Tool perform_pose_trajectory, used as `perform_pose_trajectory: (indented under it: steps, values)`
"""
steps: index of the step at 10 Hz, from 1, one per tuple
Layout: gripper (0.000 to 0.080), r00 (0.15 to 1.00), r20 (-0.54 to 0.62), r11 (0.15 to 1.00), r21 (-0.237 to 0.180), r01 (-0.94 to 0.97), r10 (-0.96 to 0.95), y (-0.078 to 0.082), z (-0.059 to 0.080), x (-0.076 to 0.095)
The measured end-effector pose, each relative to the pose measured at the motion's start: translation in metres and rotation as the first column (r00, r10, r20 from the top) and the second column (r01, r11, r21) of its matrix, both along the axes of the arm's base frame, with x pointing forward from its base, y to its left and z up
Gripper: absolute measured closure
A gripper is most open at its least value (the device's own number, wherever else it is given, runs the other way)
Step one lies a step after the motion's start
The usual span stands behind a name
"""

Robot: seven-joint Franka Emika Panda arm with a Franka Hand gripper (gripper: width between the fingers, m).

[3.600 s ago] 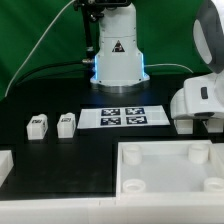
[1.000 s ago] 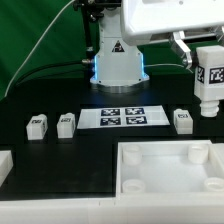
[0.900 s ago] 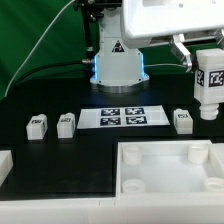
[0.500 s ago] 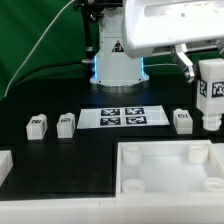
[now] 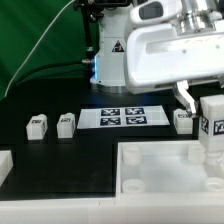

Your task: Assemble one leg

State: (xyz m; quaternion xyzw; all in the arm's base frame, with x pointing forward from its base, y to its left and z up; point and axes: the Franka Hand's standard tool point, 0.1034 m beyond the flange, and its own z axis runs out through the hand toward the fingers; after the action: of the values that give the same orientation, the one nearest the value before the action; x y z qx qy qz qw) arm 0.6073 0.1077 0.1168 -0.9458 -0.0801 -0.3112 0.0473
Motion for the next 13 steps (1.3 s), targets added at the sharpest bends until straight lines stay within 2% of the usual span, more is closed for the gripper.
perform_pose_trajectory:
  steps: [2,5,11,13]
  values:
    - [0.0506,1.0,-0.012,1.0,0.006,0.0,0.0,0.007,-0.01,0.001]
    - [0.0506,1.0,-0.025,1.0,0.008,0.002,-0.002,0.007,-0.023,0.001]
    - [0.0506,1.0,-0.025,1.0,0.006,0.004,-0.004,0.004,-0.023,0.002]
    - [0.0506,0.999,-0.034,1.0,-0.001,0.001,-0.001,0.0,-0.028,0.001]
